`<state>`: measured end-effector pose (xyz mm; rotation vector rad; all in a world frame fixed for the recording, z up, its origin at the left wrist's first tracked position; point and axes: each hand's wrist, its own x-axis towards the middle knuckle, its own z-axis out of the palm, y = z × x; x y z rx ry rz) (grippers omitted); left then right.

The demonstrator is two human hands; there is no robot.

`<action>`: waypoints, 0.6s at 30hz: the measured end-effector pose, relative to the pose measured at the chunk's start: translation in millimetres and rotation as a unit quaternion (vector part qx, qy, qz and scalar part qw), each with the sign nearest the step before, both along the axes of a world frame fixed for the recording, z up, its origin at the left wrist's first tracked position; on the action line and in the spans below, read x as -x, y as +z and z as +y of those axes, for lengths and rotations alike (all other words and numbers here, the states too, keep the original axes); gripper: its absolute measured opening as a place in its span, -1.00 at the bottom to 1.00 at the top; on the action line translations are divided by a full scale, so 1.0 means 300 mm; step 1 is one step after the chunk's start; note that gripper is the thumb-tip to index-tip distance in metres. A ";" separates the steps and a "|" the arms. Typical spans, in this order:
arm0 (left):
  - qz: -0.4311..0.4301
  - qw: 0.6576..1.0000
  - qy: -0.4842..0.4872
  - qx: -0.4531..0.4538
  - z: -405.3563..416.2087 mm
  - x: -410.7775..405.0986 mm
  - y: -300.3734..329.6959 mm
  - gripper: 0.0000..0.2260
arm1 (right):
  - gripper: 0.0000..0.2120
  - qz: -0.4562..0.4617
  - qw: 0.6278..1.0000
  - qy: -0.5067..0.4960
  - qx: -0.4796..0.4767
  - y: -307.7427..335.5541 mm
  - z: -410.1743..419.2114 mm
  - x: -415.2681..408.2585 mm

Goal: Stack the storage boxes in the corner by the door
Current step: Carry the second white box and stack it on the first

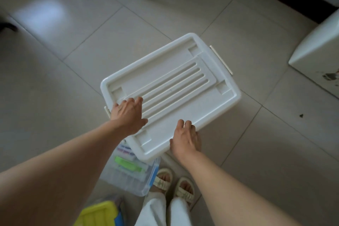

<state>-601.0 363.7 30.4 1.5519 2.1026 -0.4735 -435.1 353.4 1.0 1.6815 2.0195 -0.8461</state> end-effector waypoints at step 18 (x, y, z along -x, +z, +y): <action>0.062 0.967 -0.236 -0.077 -0.316 0.290 -0.459 -0.48 | -0.29 0.021 0.983 0.160 -0.092 -0.366 -0.337 0.429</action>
